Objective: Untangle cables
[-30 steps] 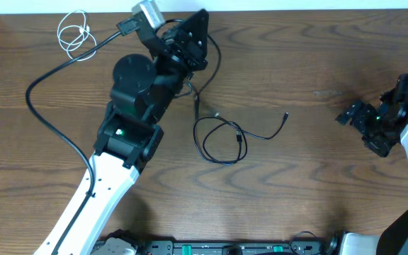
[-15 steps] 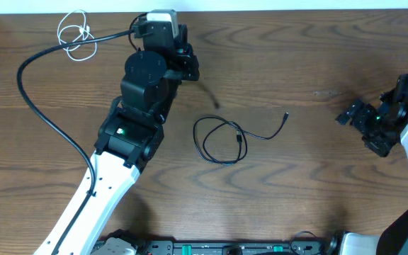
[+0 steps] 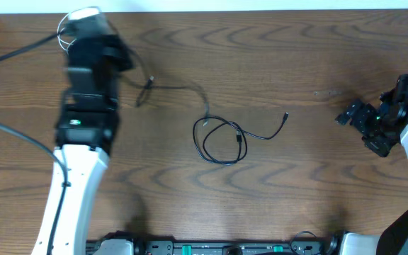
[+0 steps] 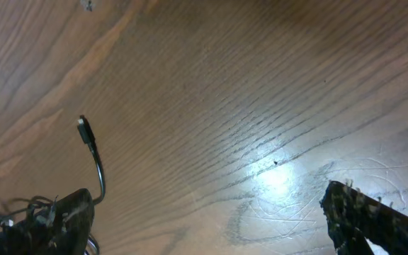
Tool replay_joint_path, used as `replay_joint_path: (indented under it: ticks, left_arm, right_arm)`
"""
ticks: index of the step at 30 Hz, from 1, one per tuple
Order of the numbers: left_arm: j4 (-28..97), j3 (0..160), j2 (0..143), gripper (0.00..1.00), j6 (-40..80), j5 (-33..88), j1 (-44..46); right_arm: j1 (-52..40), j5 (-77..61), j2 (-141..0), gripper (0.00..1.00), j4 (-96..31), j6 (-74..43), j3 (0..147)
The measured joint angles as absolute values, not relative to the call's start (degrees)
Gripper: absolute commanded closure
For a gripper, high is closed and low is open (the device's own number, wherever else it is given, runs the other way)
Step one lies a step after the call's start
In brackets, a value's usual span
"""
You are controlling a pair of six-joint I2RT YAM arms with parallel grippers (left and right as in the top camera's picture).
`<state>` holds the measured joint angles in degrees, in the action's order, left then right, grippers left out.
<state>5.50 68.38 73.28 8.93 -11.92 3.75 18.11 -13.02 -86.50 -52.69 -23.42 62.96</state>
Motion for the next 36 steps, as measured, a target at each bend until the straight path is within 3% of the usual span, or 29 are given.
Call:
replay_joint_path:
  ticks: [6, 11, 18, 27, 36]
  left_arm:
    - [5.8, 68.4, 78.1, 0.92, 10.5, -12.6, -16.7]
    - [6.0, 68.4, 83.1, 0.92, 12.1, -12.6, -24.9]
    - [-0.7, 68.4, 90.4, 0.93, 10.8, -12.4, -31.9]
    - [-27.2, 68.3, 90.9, 0.91, 2.7, -12.4, -37.4]
    - [-23.2, 68.4, 102.5, 0.88, 0.9, -12.4, -38.2]
  right_arm:
    - [18.1, -13.0, -86.5, 0.01, -52.7, -23.4, 63.0]
    - [18.1, -13.0, -86.5, 0.01, -52.7, -23.4, 63.0]
    - [18.1, -13.0, -86.5, 0.01, -52.8, -23.4, 63.0]
    - [18.1, -12.9, -86.5, 0.01, -52.8, -23.4, 62.9]
    - [18.1, -13.0, -86.5, 0.01, -52.7, -23.4, 62.9]
